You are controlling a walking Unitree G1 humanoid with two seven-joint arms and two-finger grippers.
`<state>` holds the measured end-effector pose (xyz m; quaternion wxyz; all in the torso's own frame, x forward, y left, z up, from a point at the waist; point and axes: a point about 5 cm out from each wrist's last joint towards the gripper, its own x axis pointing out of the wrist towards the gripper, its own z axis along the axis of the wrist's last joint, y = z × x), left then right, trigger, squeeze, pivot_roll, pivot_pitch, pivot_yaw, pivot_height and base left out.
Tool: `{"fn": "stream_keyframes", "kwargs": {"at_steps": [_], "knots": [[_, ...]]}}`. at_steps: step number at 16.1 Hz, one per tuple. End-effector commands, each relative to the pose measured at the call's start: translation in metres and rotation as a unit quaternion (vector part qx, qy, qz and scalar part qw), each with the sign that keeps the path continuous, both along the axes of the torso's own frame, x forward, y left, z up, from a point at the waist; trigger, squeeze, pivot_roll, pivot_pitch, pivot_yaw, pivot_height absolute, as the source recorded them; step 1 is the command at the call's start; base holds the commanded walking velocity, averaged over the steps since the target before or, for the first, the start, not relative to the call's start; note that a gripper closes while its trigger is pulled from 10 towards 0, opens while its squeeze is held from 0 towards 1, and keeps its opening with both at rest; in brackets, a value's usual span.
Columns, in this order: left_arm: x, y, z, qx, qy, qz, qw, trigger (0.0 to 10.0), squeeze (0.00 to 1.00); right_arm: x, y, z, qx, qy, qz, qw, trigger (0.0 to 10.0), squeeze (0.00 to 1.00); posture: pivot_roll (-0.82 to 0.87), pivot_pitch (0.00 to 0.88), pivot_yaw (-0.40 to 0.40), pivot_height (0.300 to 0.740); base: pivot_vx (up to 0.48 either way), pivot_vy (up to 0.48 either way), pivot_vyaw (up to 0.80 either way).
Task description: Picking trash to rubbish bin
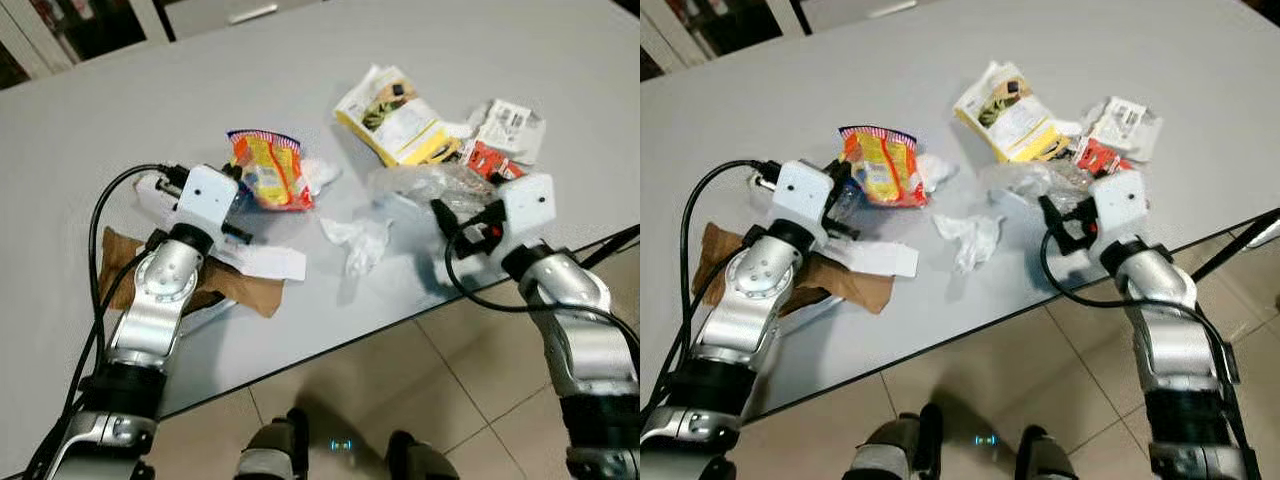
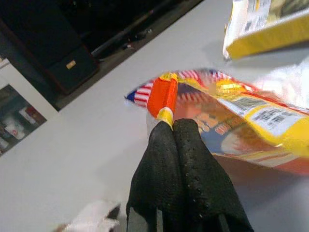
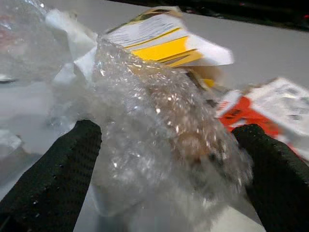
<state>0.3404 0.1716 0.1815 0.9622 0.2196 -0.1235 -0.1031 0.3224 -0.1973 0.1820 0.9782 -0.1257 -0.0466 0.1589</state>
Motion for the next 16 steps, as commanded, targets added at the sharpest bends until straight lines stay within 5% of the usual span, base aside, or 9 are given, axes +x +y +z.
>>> {"fn": "stream_keyframes", "kwargs": {"at_steps": [1,7,8,16], "knots": [[-0.003,0.005,0.001,0.001,0.001,0.003,1.0,0.0,0.0,-0.001,0.003,-0.002,0.001,0.005,0.016,1.0,10.0,0.0,0.29,0.293,0.092,0.74,0.0,0.0,0.0],[-0.005,0.005,0.004,0.006,0.004,0.002,1.0,0.0,0.0,0.023,0.012,-0.004,0.019,0.014,0.067,0.997,10.0,0.0,0.32,0.294,0.1,0.74,0.0,0.0,0.0],[-0.005,0.005,0.004,0.008,0.004,-0.001,1.0,0.0,0.0,0.031,0.008,-0.003,0.026,0.009,0.056,0.998,0.0,0.0,0.33,0.291,0.104,0.74,0.0,0.0,0.0],[-0.006,0.001,0.004,0.006,0.005,-0.004,1.0,0.0,0.0,0.042,0.008,-0.002,0.03,-0.016,0.039,0.999,0.0,0.0,0.33,0.272,0.096,0.74,0.0,0.0,0.0]]}}
